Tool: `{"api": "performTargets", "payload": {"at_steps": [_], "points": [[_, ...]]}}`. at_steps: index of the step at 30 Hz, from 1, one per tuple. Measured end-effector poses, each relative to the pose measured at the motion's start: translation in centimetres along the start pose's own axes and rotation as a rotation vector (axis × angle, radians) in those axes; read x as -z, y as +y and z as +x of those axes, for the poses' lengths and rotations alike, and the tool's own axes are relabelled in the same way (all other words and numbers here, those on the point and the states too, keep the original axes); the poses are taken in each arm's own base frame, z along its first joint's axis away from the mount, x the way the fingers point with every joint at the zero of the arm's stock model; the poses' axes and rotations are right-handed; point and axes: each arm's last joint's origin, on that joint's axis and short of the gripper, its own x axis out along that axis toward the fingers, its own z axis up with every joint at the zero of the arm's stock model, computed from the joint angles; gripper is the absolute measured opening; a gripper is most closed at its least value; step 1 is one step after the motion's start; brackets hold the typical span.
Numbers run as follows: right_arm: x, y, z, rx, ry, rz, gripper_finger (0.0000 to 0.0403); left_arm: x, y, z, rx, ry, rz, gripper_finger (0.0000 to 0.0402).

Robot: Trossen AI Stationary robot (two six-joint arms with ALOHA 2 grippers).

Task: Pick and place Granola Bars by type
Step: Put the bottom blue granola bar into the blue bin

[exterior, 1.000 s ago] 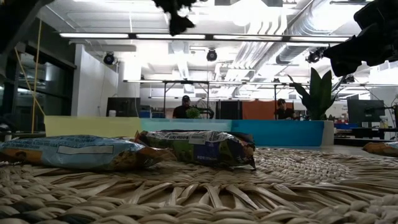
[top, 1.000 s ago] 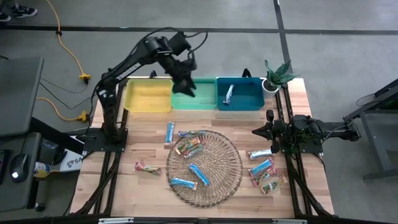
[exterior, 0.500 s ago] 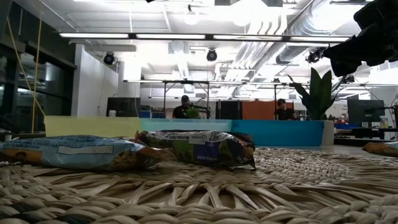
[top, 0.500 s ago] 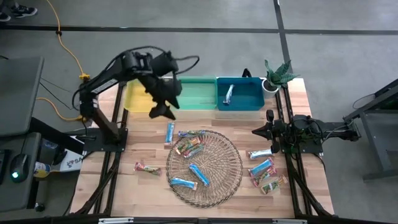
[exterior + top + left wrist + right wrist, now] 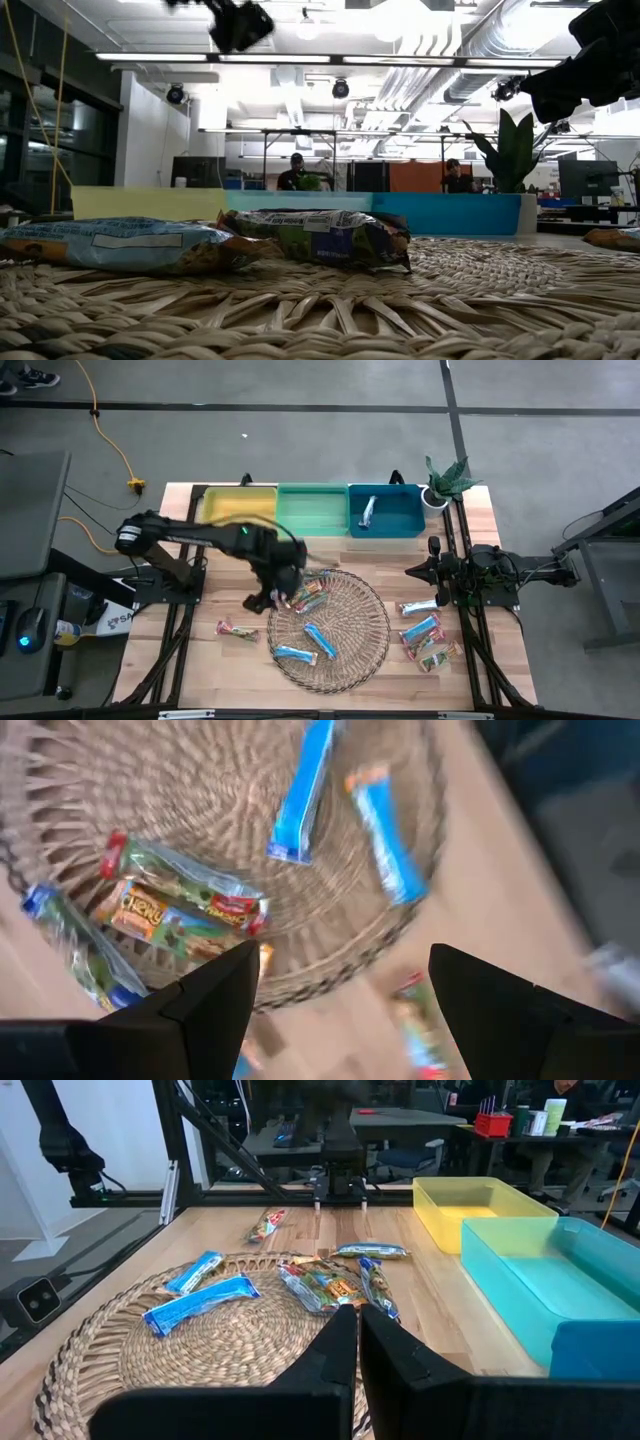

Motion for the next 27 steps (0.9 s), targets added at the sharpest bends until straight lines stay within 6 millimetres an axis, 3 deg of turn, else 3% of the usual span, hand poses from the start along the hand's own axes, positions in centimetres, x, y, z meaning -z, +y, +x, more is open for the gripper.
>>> {"api": "performTargets", "payload": {"at_steps": [6,12,17,27], "points": [[0.1,0.0,0.0,0.0,0.009,0.0,0.0,-2.2,-0.3,2.4,-0.21,-0.023,0.215,0.0289],[0.1,0.0,0.1,0.0,0.016,0.0,0.0,-4.0,-0.8,2.5,-0.392,-0.101,0.367,0.0289],[0.1,0.0,0.1,0.001,0.02,0.0,0.0,-4.4,-1.8,2.8,-0.374,-0.097,0.492,0.0289],[0.2,0.0,0.1,0.001,0.023,0.0,0.0,-6.1,-2.2,6.0,-0.297,0.027,0.55,0.0277]]}}
